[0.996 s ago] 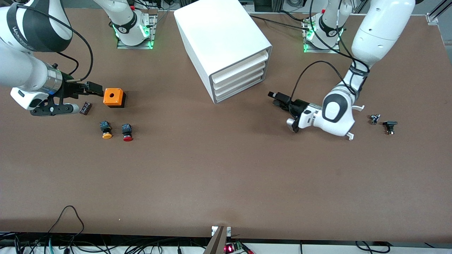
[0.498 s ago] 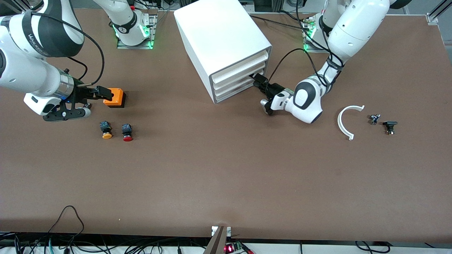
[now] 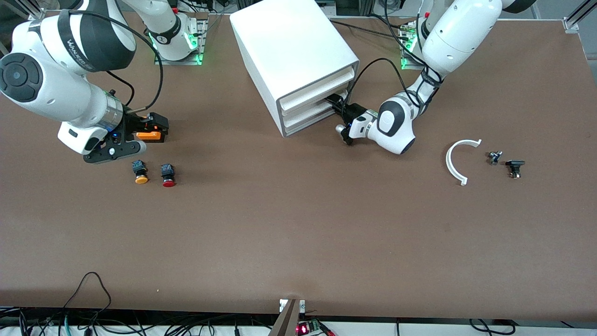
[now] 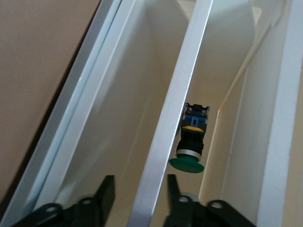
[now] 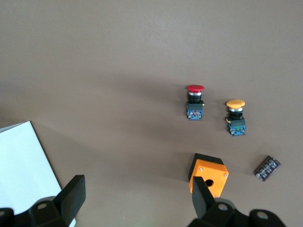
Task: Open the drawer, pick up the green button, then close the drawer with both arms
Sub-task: 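Pull the drawer open with the left gripper while the right gripper approaches, then withdraw the left gripper while the right gripper reaches into the drawer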
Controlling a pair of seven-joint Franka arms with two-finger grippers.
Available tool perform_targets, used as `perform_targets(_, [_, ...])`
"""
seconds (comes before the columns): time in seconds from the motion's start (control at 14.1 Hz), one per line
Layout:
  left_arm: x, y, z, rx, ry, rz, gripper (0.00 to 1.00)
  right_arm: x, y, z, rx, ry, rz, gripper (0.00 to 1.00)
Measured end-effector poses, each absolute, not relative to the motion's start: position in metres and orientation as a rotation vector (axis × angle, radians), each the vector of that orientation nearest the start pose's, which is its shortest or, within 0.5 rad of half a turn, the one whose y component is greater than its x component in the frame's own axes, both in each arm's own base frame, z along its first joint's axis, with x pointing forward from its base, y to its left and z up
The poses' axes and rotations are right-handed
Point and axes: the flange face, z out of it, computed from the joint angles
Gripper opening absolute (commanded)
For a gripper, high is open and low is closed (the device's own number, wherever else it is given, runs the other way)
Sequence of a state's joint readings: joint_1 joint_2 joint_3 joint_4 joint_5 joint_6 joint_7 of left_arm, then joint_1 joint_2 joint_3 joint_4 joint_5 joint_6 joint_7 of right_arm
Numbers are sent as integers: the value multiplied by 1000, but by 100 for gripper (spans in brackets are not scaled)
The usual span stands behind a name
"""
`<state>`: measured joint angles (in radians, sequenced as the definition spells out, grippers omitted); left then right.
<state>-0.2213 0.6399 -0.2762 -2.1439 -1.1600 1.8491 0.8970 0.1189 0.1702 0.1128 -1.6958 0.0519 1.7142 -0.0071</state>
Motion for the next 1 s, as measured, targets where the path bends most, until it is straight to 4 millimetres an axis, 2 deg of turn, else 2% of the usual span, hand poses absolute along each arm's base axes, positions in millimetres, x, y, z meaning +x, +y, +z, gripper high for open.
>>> perform_targets(0.07, [387,-306,113,1821,-426,-675,0,584,150,478,-3055,-378,240,100])
perform_targets(0.21, [389,-306,116,1811,-421,-670,0,585,187,473,-3043,-464,234,100])
perform_targets(0.28, [396,-301,117,1816,-420,-650,0,587,202,470,-3037,-496,227,100])
perform_targets(0.36, [410,-288,120,1829,-408,-615,0,591,212,465,-3032,-518,210,100])
perform_targets(0.64, [481,-201,133,1892,-310,-413,0,600,241,447,-3012,-578,148,100])
perform_targets(0.71, [491,-188,137,1907,-300,-380,19,600,251,441,-2999,-621,136,100])
perform_targets(0.78, [496,-182,138,1916,-294,-363,99,598,267,438,-2970,-698,114,100])
perform_targets(1.0, [515,-171,136,2033,-264,-261,100,588,330,442,-2845,-952,58,100])
